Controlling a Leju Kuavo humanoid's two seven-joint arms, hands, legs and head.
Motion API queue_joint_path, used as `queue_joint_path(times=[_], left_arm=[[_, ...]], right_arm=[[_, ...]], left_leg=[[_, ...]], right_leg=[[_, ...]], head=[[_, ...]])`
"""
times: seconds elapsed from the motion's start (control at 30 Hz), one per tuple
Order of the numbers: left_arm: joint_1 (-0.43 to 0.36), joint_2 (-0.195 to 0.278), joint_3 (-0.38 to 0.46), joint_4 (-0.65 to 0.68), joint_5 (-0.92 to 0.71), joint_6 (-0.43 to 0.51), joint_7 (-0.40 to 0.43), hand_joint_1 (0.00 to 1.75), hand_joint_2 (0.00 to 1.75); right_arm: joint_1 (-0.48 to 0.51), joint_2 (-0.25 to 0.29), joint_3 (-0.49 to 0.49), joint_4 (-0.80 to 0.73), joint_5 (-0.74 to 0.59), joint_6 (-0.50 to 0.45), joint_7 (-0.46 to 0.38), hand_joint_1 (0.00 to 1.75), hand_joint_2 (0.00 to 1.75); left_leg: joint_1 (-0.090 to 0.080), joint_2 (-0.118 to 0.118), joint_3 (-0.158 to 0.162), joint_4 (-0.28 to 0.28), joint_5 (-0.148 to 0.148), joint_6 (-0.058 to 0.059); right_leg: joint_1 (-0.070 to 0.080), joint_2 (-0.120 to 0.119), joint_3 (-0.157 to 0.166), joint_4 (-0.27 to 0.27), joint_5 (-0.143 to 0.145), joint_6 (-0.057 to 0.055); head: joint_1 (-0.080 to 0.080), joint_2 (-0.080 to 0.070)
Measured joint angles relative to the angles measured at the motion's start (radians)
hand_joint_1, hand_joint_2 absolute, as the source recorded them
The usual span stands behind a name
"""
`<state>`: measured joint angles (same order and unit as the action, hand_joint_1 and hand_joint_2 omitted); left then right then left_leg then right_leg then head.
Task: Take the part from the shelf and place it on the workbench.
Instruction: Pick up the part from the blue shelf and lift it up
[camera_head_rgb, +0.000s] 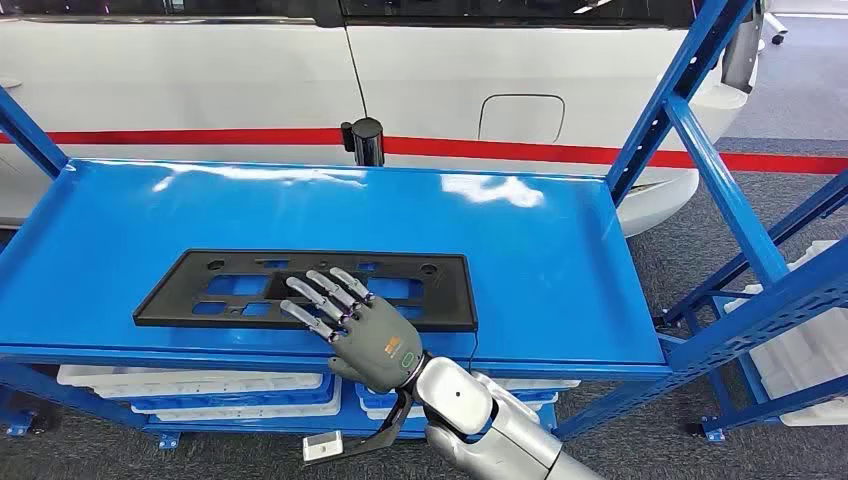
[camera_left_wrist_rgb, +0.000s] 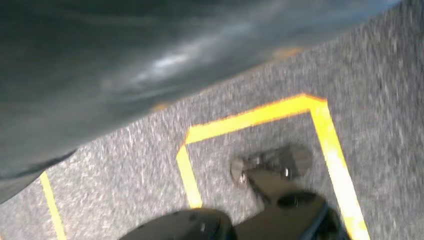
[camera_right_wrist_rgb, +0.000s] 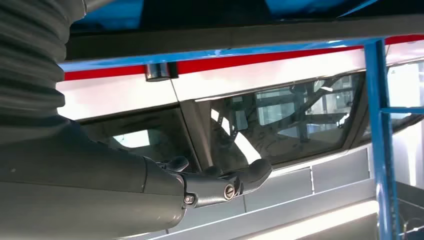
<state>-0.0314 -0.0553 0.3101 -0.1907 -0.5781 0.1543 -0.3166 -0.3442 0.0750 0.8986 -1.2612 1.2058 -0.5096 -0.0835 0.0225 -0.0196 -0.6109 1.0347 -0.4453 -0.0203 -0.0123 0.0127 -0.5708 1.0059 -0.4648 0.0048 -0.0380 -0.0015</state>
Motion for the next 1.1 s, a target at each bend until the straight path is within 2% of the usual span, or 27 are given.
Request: queue_joint_path(times=[0.2, 0.37, 0.6, 0.93, 1.1], left_arm=[[-0.002, 0.000, 0.000, 0.000, -0.012, 0.002, 0.000, 0.00, 0.00], [-0.009, -0.001, 0.000, 0.000, -0.023, 0.002, 0.000, 0.00, 0.00], [-0.019, -0.007, 0.000, 0.000, -0.029, 0.009, 0.000, 0.00, 0.00], [-0.023, -0.008, 0.000, 0.000, -0.033, 0.013, 0.001, 0.00, 0.00], [-0.028, -0.009, 0.000, -0.001, -0.042, 0.013, 0.006, 0.00, 0.00]], right_arm=[[-0.001, 0.021, 0.012, 0.010, 0.004, 0.010, -0.007, 0.00, 1.75], [-0.028, 0.057, 0.029, 0.039, 0.000, 0.030, -0.005, 0.00, 1.75], [-0.088, 0.109, 0.035, 0.125, -0.007, 0.044, 0.032, 0.00, 1.75], [-0.112, 0.134, 0.037, 0.177, -0.010, 0.044, 0.047, 0.00, 1.75], [-0.149, 0.165, 0.029, 0.243, -0.012, 0.034, 0.079, 0.00, 1.75]], left_leg=[[-0.004, 0.000, -0.001, 0.001, 0.000, 0.005], [-0.004, 0.000, -0.001, 0.001, -0.001, 0.006], [0.001, 0.001, 0.002, -0.001, 0.001, 0.007], [0.002, 0.003, 0.002, -0.002, 0.001, 0.006], [0.002, 0.003, 0.002, -0.002, 0.001, 0.006]], right_leg=[[-0.003, 0.000, 0.010, -0.004, 0.005, 0.009], [-0.003, -0.001, 0.010, -0.005, 0.003, 0.029], [0.003, 0.000, 0.010, -0.004, 0.004, 0.029], [0.004, 0.000, 0.010, -0.004, 0.003, 0.028], [0.004, 0.000, 0.010, -0.004, 0.003, 0.028]], head=[[0.000, 0.000], [0.000, 0.000], [-0.001, 0.000], [-0.001, 0.000], [-0.001, 0.000]])
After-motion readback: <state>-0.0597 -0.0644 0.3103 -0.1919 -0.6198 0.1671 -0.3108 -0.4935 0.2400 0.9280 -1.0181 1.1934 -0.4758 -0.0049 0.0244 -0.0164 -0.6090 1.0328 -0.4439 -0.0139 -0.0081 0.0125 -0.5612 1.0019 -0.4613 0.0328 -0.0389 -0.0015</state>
